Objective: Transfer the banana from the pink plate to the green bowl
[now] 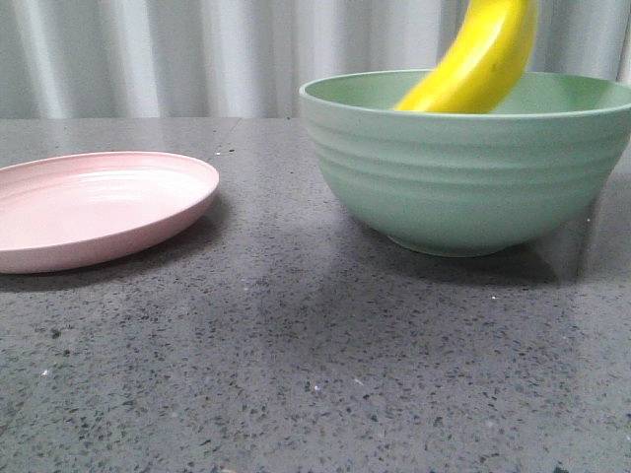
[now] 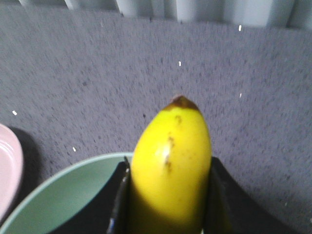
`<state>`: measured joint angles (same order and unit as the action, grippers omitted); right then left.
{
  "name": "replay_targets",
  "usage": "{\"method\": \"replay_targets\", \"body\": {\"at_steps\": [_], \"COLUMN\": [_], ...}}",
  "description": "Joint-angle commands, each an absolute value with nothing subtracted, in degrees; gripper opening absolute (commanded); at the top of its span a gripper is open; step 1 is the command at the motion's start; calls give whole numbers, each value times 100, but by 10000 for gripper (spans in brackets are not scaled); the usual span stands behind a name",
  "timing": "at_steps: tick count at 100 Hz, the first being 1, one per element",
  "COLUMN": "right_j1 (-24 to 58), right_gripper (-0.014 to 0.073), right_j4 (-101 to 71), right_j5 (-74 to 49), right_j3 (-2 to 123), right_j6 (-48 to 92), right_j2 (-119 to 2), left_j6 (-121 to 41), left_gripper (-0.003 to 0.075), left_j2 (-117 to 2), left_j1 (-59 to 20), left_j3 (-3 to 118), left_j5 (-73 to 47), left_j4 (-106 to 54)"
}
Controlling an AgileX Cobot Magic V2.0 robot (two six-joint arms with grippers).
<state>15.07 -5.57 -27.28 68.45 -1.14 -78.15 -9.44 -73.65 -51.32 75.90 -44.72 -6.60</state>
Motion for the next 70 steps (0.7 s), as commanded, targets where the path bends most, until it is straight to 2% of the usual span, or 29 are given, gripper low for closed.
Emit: {"method": "replay_targets", "body": {"at_steps": [1,15,36,44,70], "right_j1": [1477,1477,1477,1477,1477], "right_gripper": [-60,16,286,313,314], "right_j4": [-498,-498,-498,-498,-446], "right_j5": [-2462,-2777,-2776,-2776,-2594], "right_j3": [7017,7017,7028,7028,7041], "right_j6": [-53,-53,-53,-53,-53], "right_j2": [-7875,-8087,-8046,-8011,-7739], "left_j6": [-952,-952,-952,-952,-952], "left_gripper": [452,452,452,451,447], "left_j2": [-7199,-7199,-7199,-7199,-7199], "left_j1": [-5161,-5161,-5161,-5161,-5161], "left_j3": [7783,7783,7783,7783,7783], "left_j5": [-4059,-4059,-3940,-3875,-3817], "left_j4": [-694,-694,-694,-694,-694]}}
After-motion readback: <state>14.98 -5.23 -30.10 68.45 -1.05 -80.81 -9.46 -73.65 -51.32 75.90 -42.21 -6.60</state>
